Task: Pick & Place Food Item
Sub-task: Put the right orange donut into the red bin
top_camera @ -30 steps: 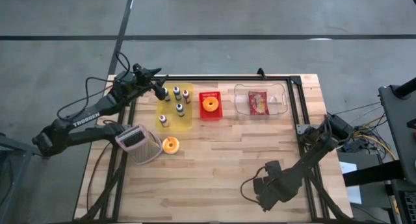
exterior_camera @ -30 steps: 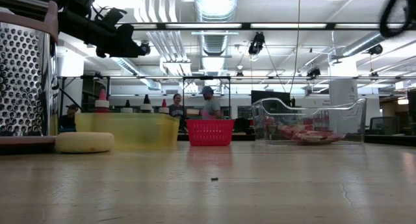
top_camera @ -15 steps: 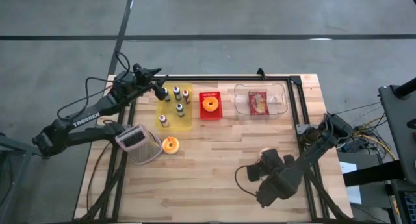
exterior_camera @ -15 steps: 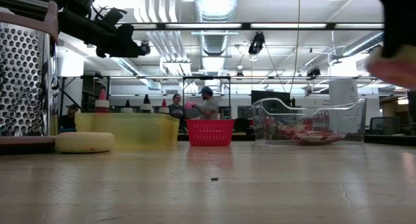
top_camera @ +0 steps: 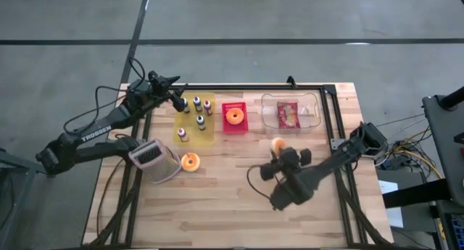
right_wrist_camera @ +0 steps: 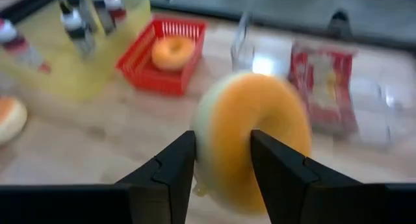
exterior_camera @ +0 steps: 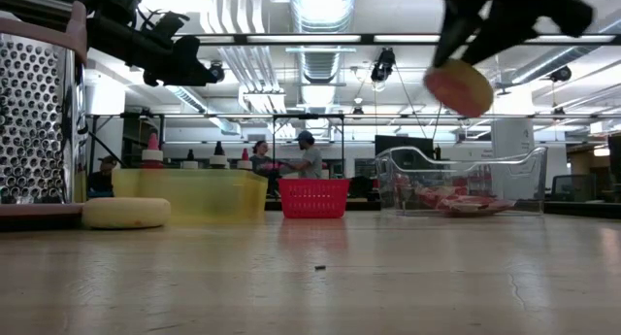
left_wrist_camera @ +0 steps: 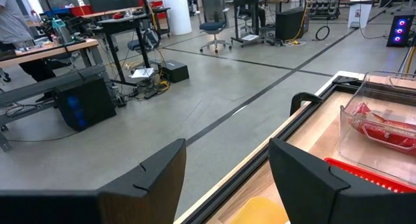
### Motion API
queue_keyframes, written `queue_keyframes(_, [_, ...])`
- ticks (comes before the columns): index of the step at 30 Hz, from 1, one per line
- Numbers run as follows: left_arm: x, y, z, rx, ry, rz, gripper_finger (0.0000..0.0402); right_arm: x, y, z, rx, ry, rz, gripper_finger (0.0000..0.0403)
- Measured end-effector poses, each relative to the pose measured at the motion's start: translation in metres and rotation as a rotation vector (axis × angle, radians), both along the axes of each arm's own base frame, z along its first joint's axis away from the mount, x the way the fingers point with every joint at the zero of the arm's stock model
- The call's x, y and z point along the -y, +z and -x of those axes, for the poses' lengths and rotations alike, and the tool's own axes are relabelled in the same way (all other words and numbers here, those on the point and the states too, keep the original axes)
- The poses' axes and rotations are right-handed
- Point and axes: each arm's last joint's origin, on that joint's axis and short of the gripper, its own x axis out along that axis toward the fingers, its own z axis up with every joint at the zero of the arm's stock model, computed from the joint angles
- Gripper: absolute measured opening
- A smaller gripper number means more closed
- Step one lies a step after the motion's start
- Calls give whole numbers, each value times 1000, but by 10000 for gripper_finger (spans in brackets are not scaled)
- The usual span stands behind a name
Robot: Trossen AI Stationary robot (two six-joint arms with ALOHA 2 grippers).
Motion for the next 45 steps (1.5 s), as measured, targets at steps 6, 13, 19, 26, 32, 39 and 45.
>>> queue_keyframes(6, [0, 0, 0, 0, 0, 0, 223, 32, 6, -22, -14, -19, 93, 148])
queue_keyframes(13, [0, 0, 0, 0, 0, 0, 223, 58, 9, -50, -88, 25, 104, 148])
queue_keyframes(19, [0, 0, 0, 0, 0, 0, 223, 65, 10, -57, -120, 54, 110, 148])
queue_keyframes(26, [0, 0, 0, 0, 0, 0, 223, 61, 10, -57, -200, 117, -124, 148])
queue_keyframes(32, [0, 0, 0, 0, 0, 0, 223, 61, 10, -51, -237, 96, -258, 148])
queue_keyframes(39, [0, 0, 0, 0, 0, 0, 223, 61, 6, -49, -234, 47, -356, 171])
queue_keyframes(45, [0, 0, 0, 0, -1, 0, 223, 64, -3, -46, -242, 5, -412, 218])
